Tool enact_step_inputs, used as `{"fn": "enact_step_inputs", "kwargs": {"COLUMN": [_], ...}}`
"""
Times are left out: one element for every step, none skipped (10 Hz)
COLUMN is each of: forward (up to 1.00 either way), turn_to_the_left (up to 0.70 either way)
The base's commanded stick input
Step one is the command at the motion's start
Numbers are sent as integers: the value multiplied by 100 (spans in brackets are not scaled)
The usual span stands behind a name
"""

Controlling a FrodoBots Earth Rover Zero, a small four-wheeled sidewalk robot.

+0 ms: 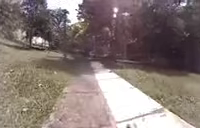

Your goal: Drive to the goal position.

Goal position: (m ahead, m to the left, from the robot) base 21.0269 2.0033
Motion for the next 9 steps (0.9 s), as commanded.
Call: {"fn": "enact_step_inputs", "kwargs": {"forward": [100,100,100,100,100,100,100,100,100], "turn_to_the_left": [9,39,40,12,0,0,0,0,0]}}
